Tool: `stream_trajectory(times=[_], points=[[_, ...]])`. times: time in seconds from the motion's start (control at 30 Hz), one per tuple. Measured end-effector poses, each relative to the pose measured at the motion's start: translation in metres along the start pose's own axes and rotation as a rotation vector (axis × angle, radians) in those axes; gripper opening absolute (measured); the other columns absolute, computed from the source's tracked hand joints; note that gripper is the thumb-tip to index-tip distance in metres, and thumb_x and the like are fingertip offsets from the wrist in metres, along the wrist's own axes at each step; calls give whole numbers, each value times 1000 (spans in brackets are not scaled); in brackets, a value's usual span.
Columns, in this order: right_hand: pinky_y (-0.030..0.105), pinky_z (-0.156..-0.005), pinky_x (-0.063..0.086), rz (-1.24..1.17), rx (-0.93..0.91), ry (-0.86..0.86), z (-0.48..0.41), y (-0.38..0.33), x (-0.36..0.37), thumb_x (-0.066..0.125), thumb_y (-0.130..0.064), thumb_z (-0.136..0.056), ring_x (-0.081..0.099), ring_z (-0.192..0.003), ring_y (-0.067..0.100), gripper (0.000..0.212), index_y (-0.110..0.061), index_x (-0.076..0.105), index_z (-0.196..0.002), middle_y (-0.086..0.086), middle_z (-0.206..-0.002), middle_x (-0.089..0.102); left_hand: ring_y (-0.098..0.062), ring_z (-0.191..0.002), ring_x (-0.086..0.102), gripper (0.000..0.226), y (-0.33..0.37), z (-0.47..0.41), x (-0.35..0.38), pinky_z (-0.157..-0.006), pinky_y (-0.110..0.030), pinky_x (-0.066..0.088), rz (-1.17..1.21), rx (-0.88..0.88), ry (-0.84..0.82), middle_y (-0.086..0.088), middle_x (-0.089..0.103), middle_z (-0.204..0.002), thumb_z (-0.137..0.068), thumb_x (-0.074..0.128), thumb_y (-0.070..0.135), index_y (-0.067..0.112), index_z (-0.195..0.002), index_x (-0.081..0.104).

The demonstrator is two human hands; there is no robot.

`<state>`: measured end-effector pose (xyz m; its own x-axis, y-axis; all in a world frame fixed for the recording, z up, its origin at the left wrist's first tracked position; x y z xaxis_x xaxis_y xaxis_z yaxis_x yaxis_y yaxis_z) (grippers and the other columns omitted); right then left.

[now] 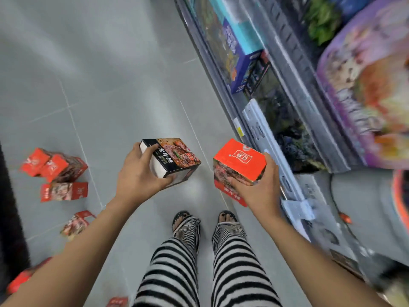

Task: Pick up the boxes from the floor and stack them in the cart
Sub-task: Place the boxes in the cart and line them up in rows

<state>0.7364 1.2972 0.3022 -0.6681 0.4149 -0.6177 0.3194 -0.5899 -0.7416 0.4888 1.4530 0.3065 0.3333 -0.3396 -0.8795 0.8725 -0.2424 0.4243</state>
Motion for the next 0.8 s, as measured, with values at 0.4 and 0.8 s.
stream_trajectory(times=[0.4,0.8], points=[[27,-99,36,-19,38,254,154,-90,-198,91,-41,-55,46,-123,19,102,-17,40,-140,3,-132,47,-28,-113,50,95,157,103,-166,-86,-31,43,76,341,-104,-9,47,-127,-49,60,66,21,-132,49],[39,-96,48,-161,366,891,399,-38,-292,86,-61,-49,55,-112,18,101,-22,45,-133,1,-121,53,-27,-131,41,96,287,232,-137,-100,-49,44,-52,911,-414,-7,37,-145,-45,66,73,41,-131,37]])
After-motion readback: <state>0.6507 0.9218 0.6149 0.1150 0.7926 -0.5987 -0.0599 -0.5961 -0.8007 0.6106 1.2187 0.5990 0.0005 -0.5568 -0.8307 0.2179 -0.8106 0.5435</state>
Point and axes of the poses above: each hand's wrist, its own z-axis away from the middle knuckle, its own x-axis out of the palm, y = z × x, the point moved 2 cm from there along -z, towards the middle knuckle
